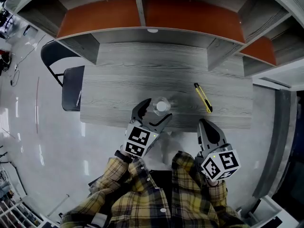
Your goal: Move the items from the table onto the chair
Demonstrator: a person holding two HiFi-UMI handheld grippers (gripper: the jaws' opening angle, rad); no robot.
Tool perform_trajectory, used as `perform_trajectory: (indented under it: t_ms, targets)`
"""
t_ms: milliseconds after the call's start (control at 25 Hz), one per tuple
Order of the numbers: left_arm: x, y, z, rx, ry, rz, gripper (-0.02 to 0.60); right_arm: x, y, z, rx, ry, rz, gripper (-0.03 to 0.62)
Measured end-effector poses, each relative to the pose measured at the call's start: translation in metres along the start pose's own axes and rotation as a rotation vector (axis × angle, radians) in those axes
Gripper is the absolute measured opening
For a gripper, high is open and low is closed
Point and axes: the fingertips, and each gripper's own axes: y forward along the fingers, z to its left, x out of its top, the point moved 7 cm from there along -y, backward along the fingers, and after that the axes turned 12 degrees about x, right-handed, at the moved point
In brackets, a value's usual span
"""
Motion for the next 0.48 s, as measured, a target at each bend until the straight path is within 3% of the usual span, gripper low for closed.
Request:
perform_trajectory:
  t_ms: [160, 400, 480]
  targets:
    - [-0.019, 0.017, -0.002, 0.015, 0.011, 0.043, 0.376, -0.005, 0.003, -0.005, 0.004, 0.013, 0.022, 0.017]
    - [-0.026, 0.028, -0.003, 0.077, 0.014, 0.040, 0.370, -0.008, 0.006, -0.011, 0.020, 0.019, 0.031, 0.017]
    - [-0.026, 0.028, -0.003, 0.093, 0.027, 0.045, 0.329, -0.007, 0.007, -0.010, 0.027, 0.019, 0.029, 0.017]
